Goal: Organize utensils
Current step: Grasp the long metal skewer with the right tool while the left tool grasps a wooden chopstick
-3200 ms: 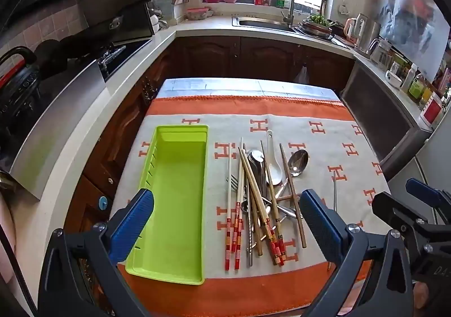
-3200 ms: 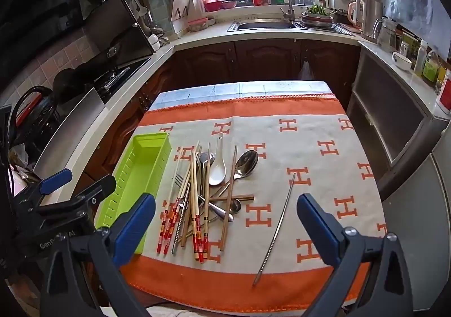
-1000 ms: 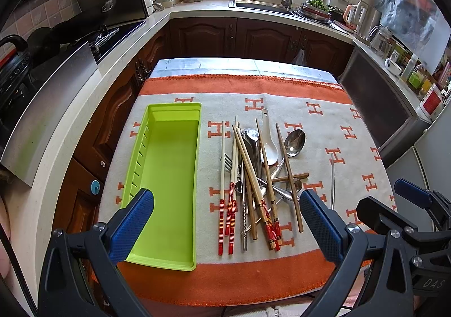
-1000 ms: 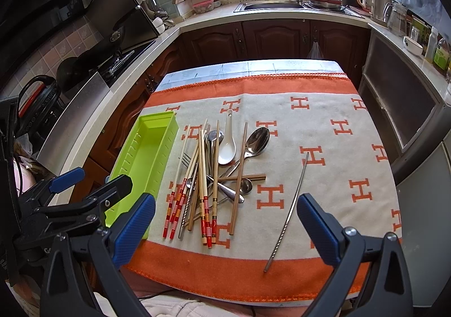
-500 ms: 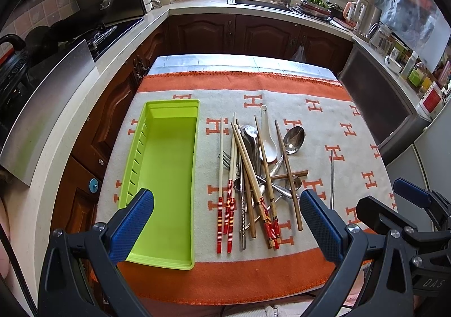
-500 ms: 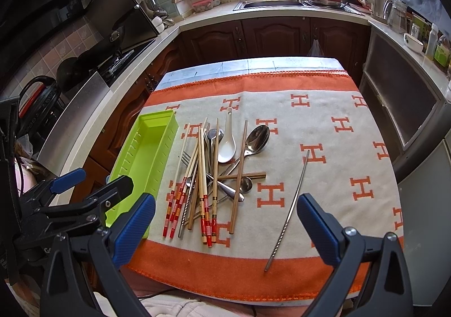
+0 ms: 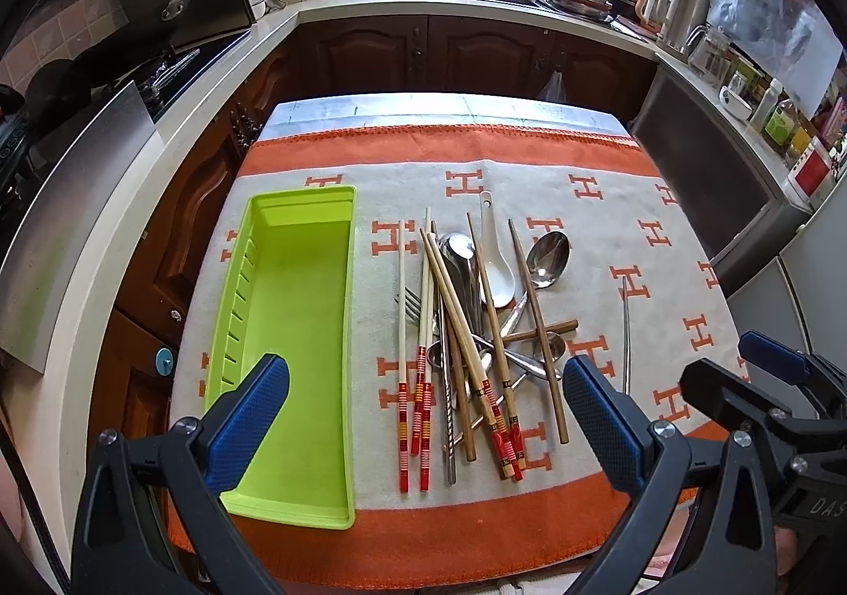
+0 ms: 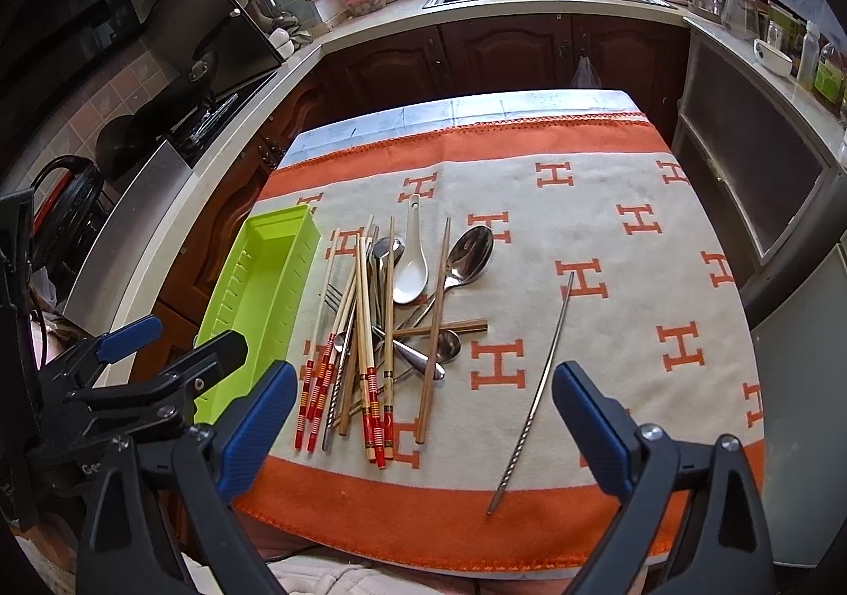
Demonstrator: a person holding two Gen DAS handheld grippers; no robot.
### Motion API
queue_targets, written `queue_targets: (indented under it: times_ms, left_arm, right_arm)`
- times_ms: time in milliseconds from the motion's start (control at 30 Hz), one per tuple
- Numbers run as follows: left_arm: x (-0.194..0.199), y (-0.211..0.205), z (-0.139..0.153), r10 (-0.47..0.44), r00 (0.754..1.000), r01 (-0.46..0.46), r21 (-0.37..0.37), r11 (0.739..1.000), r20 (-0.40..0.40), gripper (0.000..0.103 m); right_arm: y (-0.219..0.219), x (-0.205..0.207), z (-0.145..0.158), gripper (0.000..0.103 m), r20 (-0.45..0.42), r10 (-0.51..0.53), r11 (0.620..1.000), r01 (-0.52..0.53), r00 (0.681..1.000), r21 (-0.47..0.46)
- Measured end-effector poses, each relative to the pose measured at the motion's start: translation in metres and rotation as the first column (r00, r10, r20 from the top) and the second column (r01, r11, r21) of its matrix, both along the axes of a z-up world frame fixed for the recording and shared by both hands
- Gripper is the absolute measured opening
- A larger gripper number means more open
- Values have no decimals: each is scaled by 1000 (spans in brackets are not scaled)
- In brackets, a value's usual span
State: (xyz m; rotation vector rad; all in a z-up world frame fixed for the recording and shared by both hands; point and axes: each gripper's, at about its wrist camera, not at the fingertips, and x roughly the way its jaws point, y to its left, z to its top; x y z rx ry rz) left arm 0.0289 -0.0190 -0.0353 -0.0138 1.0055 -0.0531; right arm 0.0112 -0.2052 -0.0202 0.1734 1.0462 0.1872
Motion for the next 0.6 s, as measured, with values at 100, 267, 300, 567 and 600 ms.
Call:
queue_targets:
  times_ms: [100, 267, 300, 567, 600]
  left_arm:
    - [13, 1, -7, 5, 1000, -5, -21, 1000, -3, 102]
    - [35, 0, -26, 10, 1000, -12, -47, 999, -28, 102]
    - [39, -1, -30, 5, 999, -7, -47, 999, -37, 102]
    - [60, -20, -69, -42, 996, 36, -81, 996, -81, 101]
    - [61, -24, -72, -55, 995, 48, -80, 996, -82, 100]
  right_arm:
    - [-15, 6, -3, 96, -5, -41, 999, 41, 999, 19]
    - [-39, 18, -18, 94, -10, -126, 992, 125, 992, -34]
    - [-44, 21, -23, 92, -18, -136, 990, 135, 991, -41]
    - [-56, 36, -77, 79, -120, -149, 987, 141, 982, -72]
    - [-56, 37, -84, 76, -130, -145, 988, 136, 981, -74]
